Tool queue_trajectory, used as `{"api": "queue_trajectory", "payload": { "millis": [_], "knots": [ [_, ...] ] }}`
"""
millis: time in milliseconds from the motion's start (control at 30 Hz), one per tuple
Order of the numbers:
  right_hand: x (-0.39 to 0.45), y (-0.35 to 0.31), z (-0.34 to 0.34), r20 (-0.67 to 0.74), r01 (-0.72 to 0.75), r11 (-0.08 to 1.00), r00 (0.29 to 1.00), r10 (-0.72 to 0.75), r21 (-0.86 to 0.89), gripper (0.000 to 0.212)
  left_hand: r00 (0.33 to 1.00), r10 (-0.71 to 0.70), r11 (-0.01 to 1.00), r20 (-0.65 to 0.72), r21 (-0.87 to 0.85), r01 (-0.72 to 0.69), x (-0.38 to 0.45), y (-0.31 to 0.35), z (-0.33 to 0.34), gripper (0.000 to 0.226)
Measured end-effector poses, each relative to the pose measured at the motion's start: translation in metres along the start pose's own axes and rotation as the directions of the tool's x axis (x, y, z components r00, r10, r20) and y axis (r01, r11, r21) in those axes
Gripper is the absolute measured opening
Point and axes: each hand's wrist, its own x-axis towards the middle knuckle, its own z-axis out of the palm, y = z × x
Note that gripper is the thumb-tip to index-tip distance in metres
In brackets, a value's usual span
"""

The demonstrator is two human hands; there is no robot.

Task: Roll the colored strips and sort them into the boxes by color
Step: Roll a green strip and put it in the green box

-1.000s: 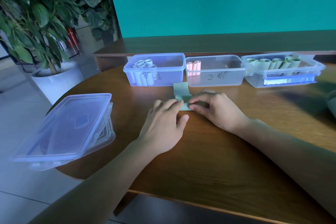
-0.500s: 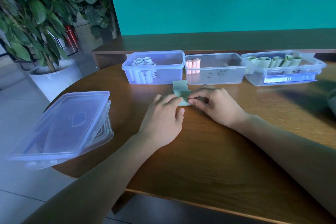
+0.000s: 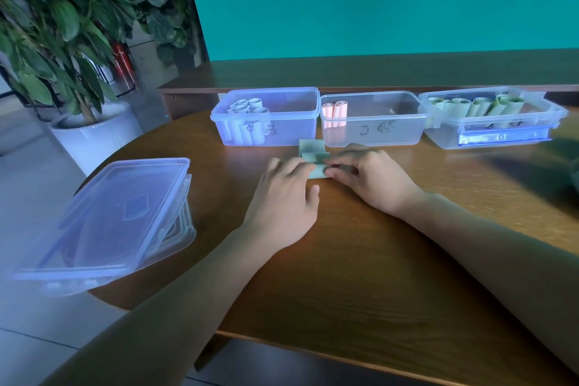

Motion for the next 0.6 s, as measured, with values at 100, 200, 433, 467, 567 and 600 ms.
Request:
{"api": "queue_trajectory", "payload": {
  "millis": [100,200,433,467,567,600],
  "knots": [
    [0.000,-0.003,0.001,-0.065,0.008,0.999,0.998,-0.011,-0.051,0.027,1.000,-0.017,1.000,0.022,0.003,0.017,0.004,-0.002,0.002,0.046],
    [0.001,-0.003,0.001,-0.056,0.001,0.998,0.998,-0.005,-0.061,0.026,0.998,-0.036,0.999,0.054,-0.005,0.036,0.007,-0.005,0.003,0.049],
    [0.007,0.001,0.003,-0.014,-0.043,0.998,0.999,0.043,-0.042,0.030,0.986,-0.164,0.968,-0.031,-0.200,0.154,0.014,-0.008,0.001,0.046],
    [0.007,0.001,0.004,-0.009,-0.045,0.998,0.999,0.045,-0.043,0.030,0.980,-0.191,0.955,-0.056,-0.241,0.173,0.014,-0.008,0.000,0.045],
    [0.009,0.002,0.005,0.005,-0.053,0.998,0.999,0.053,-0.038,0.031,0.980,-0.189,0.950,-0.060,-0.265,0.167,0.015,-0.007,-0.001,0.043],
    [0.010,0.002,0.004,0.009,-0.060,0.997,0.998,0.061,-0.037,0.031,0.984,-0.173,0.955,-0.048,-0.253,0.156,0.015,-0.007,0.000,0.042]
  ]
}}
